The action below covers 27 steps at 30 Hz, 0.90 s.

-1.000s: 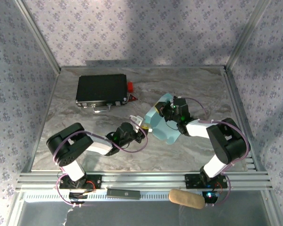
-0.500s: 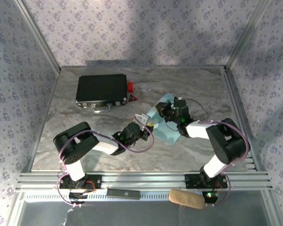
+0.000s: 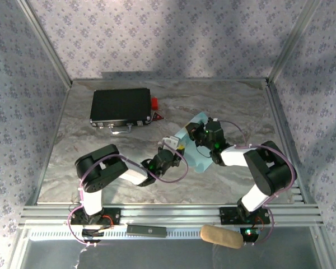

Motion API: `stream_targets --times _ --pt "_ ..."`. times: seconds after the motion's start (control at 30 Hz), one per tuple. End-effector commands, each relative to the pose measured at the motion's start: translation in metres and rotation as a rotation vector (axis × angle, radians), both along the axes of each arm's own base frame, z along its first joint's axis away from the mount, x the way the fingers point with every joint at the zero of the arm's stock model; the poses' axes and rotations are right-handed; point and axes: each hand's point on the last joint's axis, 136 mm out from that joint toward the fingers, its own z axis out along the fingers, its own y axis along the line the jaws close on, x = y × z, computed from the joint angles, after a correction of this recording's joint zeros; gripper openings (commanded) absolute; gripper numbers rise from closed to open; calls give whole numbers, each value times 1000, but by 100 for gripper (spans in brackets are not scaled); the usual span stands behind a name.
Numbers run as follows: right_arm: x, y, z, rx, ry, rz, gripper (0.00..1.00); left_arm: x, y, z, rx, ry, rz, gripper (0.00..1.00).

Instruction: Fold the paper box

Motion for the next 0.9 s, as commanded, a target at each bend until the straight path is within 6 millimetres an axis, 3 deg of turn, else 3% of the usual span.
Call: stream_targets --times 0.0,0.37,0.53,0.63,0.87 --pt "-12 7 -11 -7 21 20 0 14 0 13 -56 -40 74 36" --pt "-15 7 -17 -1 43 10 0 17 -6 11 -53 -57 68 22" --pt "-17 8 -17 1 54 -1 0 20 -8 14 -21 -64 108 4" --pt "-21 8 -16 0 57 -18 2 23 -4 15 19 -68 167 0" --pt "-28 -2 4 -3 44 -63 49 25 7 15 69 -69 227 0"
